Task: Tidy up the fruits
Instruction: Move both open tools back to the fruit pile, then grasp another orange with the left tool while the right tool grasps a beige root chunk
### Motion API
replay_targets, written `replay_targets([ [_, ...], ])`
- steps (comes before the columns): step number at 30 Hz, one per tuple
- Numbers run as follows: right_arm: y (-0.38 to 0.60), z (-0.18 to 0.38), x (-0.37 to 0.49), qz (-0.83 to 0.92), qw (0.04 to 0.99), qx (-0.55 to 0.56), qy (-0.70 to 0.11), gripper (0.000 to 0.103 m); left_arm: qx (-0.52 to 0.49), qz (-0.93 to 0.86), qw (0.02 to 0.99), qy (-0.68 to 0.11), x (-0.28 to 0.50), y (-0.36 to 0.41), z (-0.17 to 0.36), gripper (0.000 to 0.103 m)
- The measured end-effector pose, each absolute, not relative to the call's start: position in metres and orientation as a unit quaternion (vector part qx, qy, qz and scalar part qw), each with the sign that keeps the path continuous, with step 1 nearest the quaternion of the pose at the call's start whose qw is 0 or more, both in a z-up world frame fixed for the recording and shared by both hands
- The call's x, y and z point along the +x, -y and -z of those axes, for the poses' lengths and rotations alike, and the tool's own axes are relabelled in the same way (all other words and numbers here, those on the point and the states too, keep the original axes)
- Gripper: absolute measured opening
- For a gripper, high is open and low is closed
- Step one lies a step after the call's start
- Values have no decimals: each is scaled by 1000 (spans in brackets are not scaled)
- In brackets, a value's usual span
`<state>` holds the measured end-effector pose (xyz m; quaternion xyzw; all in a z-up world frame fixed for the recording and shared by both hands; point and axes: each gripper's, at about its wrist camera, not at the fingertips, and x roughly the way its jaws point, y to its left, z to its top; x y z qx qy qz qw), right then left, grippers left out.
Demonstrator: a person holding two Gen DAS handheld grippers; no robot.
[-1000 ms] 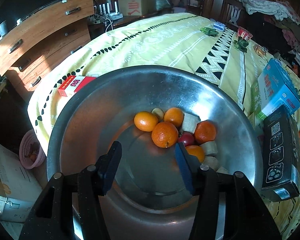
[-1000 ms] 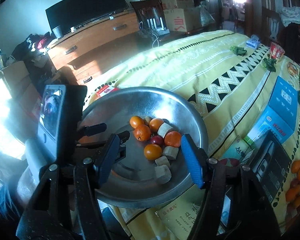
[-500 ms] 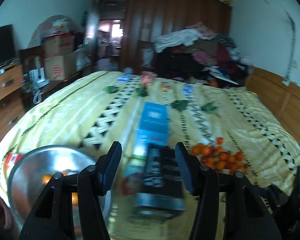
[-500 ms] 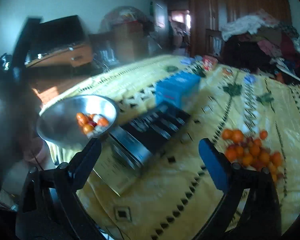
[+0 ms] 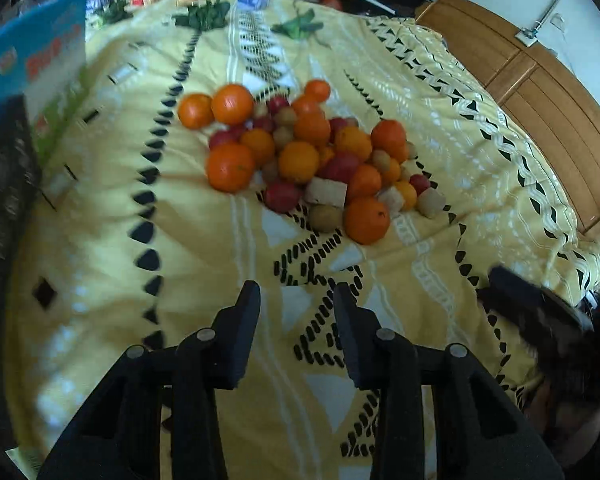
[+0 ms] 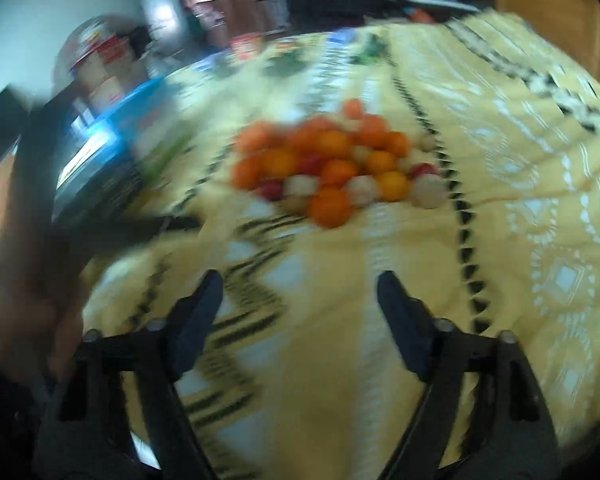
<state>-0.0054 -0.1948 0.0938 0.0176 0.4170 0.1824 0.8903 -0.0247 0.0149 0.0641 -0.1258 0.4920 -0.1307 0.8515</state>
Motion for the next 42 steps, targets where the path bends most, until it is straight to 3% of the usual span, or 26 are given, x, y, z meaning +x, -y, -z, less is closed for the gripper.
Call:
replay_targets([
  [7,230,-70,89,-124,893,-3,-432,54,-136,169,852,-477,-9,15,-59,37],
  [13,228,-38,112,-125,879,-30,-459,53,-136,192,848,-474,9,40,-54,37],
  [15,232,-41,108,-123,882,-17,-455,34,-131,194,850,-472,16,50,-51,37],
  [25,247,-74,67,-159,891,55,-422,34,-82,174,861,-472,40,76,-35,38],
  [32,243,-68,67,-170,882,71,-435,34,-55,179,869,-458,44,86,-28,54],
  [35,242,-70,66,-175,881,74,-433,34,-52,178,869,-459,45,86,-27,53],
  [37,241,-69,66,-179,880,75,-434,34,-48,167,870,-461,45,85,-28,43],
  [42,236,-73,61,-184,881,69,-430,34,-46,172,876,-447,34,80,-41,42],
])
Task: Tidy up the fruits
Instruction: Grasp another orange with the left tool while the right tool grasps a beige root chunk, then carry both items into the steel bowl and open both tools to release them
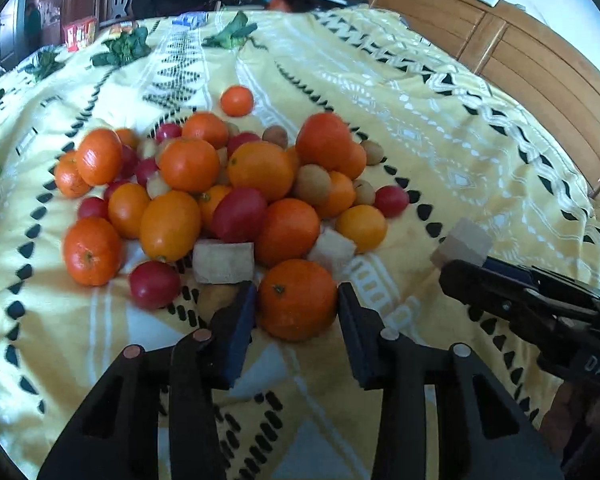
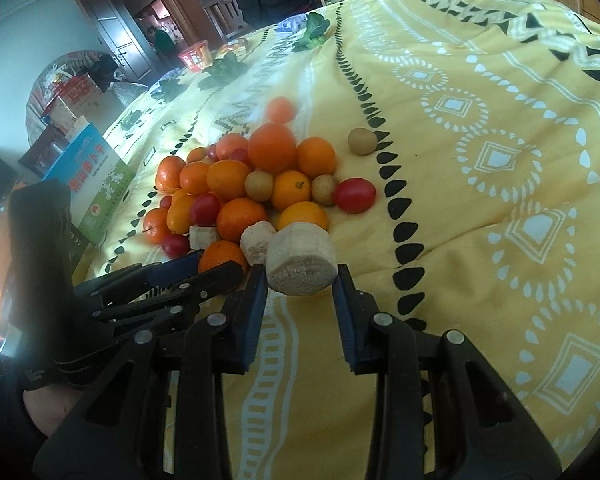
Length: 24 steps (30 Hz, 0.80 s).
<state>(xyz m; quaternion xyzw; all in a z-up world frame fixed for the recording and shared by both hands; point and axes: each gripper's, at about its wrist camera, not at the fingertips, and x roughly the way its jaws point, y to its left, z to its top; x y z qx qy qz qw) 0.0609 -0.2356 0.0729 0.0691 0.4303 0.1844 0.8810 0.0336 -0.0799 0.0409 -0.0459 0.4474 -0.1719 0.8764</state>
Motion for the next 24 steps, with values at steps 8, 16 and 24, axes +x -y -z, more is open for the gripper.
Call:
replay_targets([
  [8,210,-118,43,-209,895,49,-391,34,-35,149,916,-371,-17,39,-130,42],
  [16,137,-177,8,-288,894,12,-344,34,-76,35,950,-301,-87,-82,-214,42],
  [24,28,-207,-21,-387,861,-25,-329,34,-114,-98,950,-273,-148,-215,-245,42],
])
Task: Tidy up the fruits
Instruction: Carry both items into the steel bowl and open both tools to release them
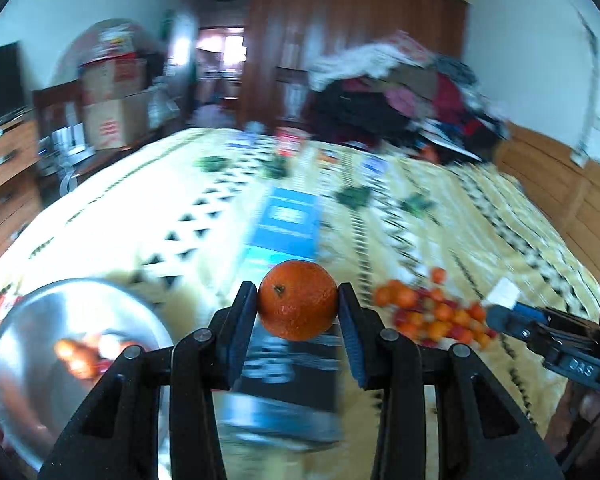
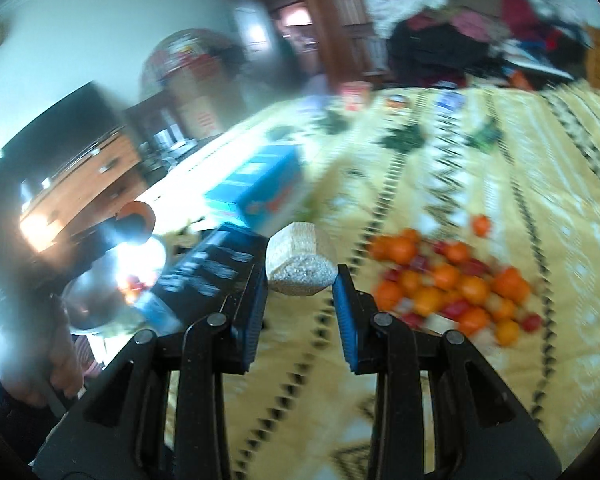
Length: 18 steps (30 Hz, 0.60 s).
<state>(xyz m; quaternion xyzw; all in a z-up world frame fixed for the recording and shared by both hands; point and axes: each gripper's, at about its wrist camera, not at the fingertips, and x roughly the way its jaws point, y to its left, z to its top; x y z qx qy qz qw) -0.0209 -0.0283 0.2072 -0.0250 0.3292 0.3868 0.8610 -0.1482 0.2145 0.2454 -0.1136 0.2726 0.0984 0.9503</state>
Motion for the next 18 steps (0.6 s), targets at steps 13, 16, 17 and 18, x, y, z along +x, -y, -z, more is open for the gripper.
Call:
replay_targets([
  [13,-148,-211,-69,-508,788,-93,-336,34,-163,-236,912,-292,-219,-362,-222,42],
  [16,-179,-205,-81,-524,771,-112,-344,34,-172,-248,904,-303,-226,-376,-212,42],
  [17,-188,-201,-84,-526,767,-118,-348,34,-174,-253,901,-307,-228,-380,-208,42],
  [18,-195,-198,-87,-530,762,-122,-352,34,-175,-257,898,-311,-229,-384,-204,42],
])
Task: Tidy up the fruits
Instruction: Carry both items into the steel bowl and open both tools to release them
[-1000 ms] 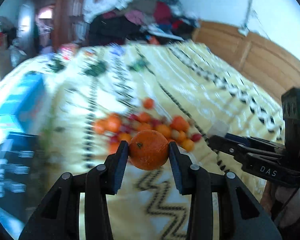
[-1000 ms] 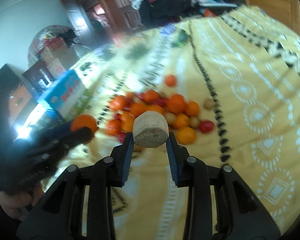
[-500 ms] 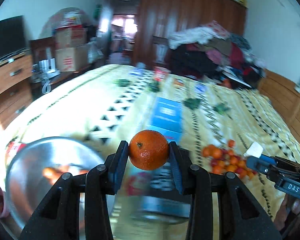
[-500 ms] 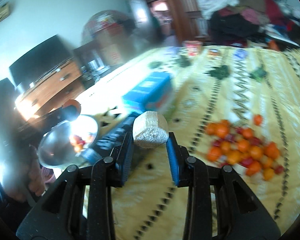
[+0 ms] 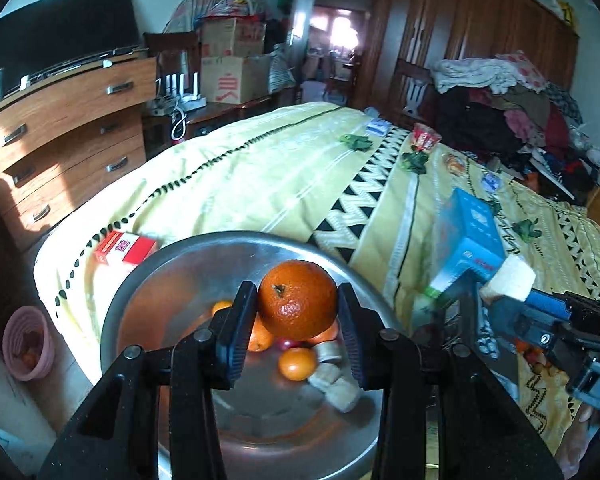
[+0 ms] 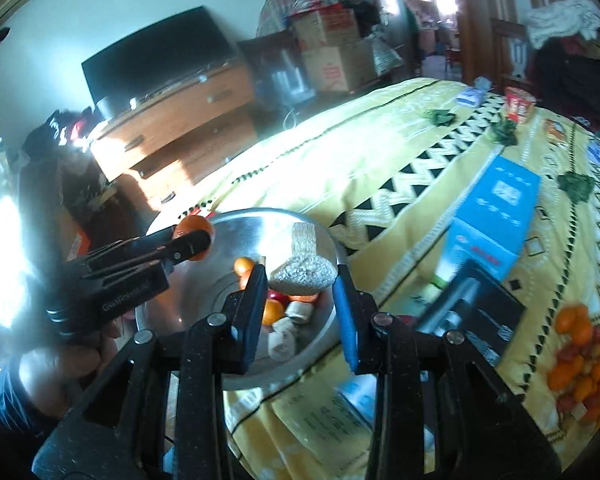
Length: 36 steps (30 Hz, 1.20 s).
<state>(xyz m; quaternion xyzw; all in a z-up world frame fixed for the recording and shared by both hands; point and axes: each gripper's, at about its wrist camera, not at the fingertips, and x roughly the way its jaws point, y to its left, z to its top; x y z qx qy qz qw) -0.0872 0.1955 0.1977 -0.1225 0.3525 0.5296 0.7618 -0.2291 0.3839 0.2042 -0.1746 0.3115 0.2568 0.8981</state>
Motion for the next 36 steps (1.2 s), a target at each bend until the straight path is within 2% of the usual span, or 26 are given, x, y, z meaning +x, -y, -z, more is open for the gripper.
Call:
replay_targets([
  [12,-240,-160,-111,-531,728,-173,-398,34,-189,-280,871,-358,-230,-406,-164,42],
  [36,-258,-142,-125,-524,718,-185,-419,34,-203,-274,864,-371,-233,-415,-148,42],
])
